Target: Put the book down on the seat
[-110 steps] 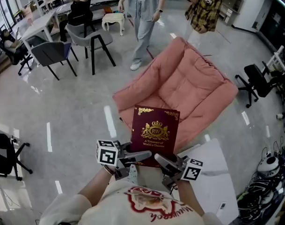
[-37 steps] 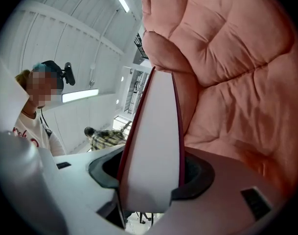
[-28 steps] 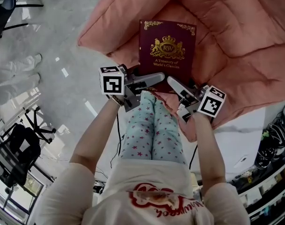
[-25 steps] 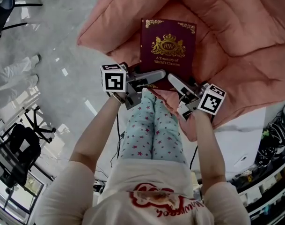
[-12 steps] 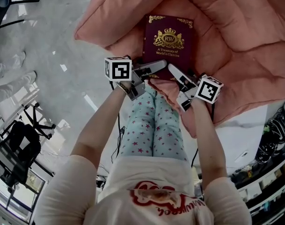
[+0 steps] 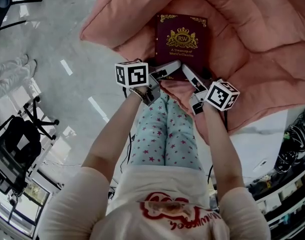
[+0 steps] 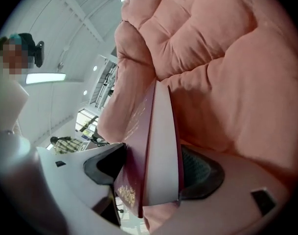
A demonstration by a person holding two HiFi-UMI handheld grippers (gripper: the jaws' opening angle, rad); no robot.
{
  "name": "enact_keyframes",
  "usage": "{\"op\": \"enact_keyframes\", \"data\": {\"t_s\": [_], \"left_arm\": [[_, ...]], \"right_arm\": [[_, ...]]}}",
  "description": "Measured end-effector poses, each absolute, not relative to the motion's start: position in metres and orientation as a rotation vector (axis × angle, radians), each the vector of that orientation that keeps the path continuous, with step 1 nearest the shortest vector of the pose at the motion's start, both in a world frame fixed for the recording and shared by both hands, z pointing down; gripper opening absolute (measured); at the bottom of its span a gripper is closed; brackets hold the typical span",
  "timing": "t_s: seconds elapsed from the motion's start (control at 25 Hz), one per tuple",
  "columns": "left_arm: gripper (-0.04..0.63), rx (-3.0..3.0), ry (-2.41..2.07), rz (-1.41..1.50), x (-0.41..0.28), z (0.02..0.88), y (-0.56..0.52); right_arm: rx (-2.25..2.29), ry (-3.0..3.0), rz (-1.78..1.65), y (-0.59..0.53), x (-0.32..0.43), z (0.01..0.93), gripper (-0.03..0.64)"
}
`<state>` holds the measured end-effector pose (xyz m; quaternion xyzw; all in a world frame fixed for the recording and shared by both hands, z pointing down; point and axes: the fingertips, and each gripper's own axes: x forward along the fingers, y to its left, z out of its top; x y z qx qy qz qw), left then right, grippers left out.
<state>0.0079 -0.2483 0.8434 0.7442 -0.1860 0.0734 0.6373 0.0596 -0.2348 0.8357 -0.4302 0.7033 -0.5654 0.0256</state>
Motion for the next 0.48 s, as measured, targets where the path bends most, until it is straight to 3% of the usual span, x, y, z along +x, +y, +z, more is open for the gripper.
{"op": "enact_keyframes", "data": {"t_s": [0.48], "left_arm": [[0.348, 1.814, -0.782, 0.459, -0.016, 0.869, -0.264]], "right_arm": [[-1.862, 2.495, -1.492, -0.247, 0.062, 0.85, 0.337]]}}
